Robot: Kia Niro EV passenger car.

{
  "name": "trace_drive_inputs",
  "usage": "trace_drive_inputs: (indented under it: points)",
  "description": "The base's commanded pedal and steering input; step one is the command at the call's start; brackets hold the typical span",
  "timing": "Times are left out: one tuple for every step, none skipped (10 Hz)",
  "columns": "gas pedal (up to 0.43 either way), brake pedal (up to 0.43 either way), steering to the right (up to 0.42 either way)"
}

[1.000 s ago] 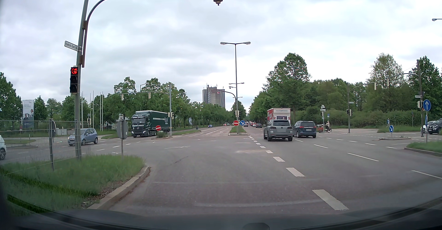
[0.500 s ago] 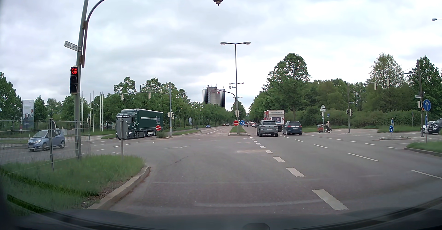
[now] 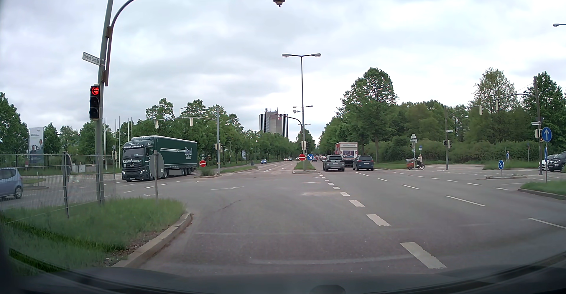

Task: Follow the waypoints while adhering to traffic rules and regulations

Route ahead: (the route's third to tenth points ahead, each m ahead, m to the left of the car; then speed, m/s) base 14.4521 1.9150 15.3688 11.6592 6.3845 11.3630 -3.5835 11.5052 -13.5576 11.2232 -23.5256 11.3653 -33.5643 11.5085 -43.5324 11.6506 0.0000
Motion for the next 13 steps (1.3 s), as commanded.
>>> trace_drive_inputs:
  points:
    - [0.000, 0.262, -0.003]
    - [0.000, 0.262, -0.003]
    - [0.000, 0.262, -0.003]
    - [0.000, 0.262, -0.003]
    - [0.000, 0.262, -0.003]
    - [0.000, 0.262, -0.003]
    - [0.000, 0.262, -0.003]
    - [0.000, 0.262, -0.003]
    - [0.000, 0.262, -0.003]
    - [0.000, 0.262, -0.003]
    - [0.000, 0.262, -0.003]
    - [0.000, 0.262, -0.003]
    - [0.000, 0.262, -0.003]
